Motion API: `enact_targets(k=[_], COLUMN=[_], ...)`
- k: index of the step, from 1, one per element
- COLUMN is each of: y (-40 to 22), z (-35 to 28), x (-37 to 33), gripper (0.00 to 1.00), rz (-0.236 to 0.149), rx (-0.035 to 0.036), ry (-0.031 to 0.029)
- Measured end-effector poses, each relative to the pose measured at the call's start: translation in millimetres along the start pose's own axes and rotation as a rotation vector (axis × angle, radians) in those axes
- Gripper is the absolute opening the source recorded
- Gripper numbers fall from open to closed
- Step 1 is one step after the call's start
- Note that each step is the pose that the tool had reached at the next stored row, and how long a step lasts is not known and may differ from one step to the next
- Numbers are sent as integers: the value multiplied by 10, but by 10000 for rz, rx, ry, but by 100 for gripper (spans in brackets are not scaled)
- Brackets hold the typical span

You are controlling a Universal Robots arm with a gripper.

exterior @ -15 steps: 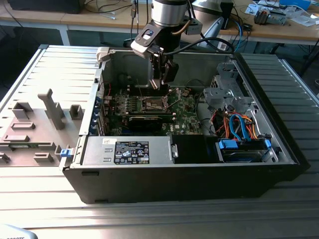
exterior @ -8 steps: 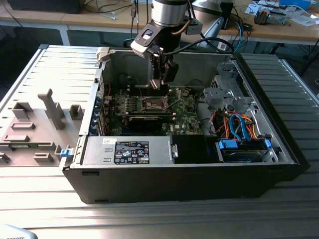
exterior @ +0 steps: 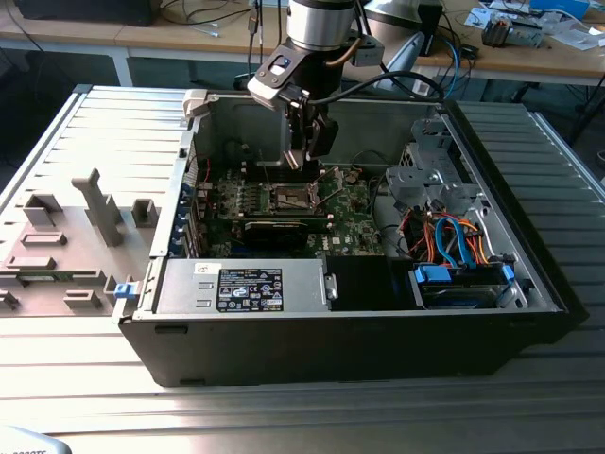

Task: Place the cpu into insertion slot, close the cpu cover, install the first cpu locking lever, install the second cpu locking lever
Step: 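Place the cpu into insertion slot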

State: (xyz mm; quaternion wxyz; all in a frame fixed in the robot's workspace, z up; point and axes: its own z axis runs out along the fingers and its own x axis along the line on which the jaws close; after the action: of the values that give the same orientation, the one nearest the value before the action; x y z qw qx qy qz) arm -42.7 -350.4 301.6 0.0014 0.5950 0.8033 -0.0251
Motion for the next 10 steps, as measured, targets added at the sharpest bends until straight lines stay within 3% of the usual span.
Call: enact_targets(k=[10], y=[0], z=[0], x=[0], gripper=[55], rz=[80], rx=[3], ry=[3])
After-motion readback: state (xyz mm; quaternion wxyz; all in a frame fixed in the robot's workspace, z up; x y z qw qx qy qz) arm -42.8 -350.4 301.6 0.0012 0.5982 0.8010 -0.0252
